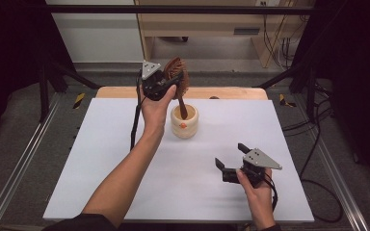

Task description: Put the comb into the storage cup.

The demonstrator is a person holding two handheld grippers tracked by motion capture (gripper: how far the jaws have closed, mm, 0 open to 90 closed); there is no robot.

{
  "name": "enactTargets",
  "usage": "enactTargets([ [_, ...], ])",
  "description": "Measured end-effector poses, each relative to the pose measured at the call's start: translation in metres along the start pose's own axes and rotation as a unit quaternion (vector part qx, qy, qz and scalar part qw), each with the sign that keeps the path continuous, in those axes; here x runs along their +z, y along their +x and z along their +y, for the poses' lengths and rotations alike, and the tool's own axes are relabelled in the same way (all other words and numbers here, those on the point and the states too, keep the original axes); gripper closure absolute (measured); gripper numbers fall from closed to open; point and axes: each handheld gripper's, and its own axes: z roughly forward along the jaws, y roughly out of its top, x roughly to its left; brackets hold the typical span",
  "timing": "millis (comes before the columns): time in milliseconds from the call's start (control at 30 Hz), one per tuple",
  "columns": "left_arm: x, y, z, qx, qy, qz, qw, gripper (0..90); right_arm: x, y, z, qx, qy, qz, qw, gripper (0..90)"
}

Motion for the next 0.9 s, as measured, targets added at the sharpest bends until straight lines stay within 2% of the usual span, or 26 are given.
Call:
enactTargets([
  [167,0.003,-0.002,-0.004,0.016,0.007,0.000,0.9998,51.9,0.000,0.000,0.000,0.001,0.000,0.001,1.0000,2.8],
  [367,0.006,-0.002,-0.006,0.004,0.007,-0.005,1.0000,51.8,0.000,-0.001,0.000,0.001,0.001,0.001,1.0000,2.8],
  [500,0.006,-0.004,-0.007,0.015,0.010,-0.008,0.9998,51.7,0.000,-0.001,0.000,0.002,0.000,0.000,1.0000,2.8],
  [733,0.009,-0.004,-0.010,0.022,0.016,-0.006,0.9996,51.7,0.000,-0.001,0.000,0.002,0.000,0.001,1.0000,2.7],
  [900,0.010,-0.004,-0.012,0.018,0.017,-0.005,0.9997,51.6,0.000,-0.001,0.000,0.003,0.000,0.001,1.0000,2.7],
])
